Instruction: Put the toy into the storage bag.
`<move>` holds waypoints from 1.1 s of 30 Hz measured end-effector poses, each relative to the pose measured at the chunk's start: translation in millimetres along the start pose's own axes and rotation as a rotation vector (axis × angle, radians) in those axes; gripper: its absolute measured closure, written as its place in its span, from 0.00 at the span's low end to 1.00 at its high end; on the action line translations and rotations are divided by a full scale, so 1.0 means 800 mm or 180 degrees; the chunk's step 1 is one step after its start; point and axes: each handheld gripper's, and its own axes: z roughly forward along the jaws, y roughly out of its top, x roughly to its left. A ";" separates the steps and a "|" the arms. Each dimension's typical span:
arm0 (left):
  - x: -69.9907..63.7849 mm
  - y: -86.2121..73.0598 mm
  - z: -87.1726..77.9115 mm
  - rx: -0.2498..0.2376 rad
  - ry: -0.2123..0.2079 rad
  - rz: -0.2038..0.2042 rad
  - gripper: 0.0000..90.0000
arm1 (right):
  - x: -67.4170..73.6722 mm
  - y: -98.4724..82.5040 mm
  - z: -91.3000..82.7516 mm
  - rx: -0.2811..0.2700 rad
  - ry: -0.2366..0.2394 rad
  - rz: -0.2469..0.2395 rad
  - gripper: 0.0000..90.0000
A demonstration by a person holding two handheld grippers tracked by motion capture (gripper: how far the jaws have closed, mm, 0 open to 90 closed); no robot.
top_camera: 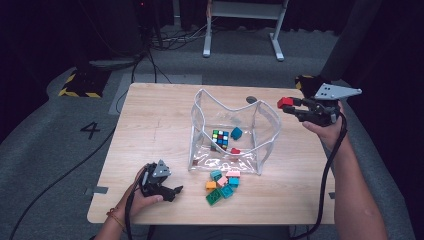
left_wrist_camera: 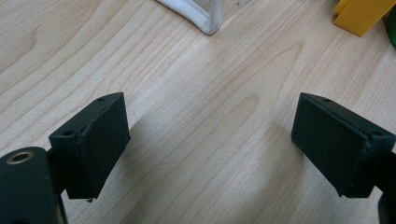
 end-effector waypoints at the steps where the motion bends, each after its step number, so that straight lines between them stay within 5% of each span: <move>1: 0.000 0.000 0.000 0.0003 0.0002 0.0017 0.13 | 0.000 0.002 0.002 -0.0002 0.0021 -0.0024 0.70; 18: 0.001 0.000 0.000 0.0009 0.0000 0.0023 0.13 | 0.029 0.024 0.061 0.0154 0.0512 -0.0209 0.70; 33: 0.001 0.000 0.000 -0.0001 -0.0004 0.0020 0.13 | 0.049 0.051 0.111 0.0510 0.0676 -0.0442 0.70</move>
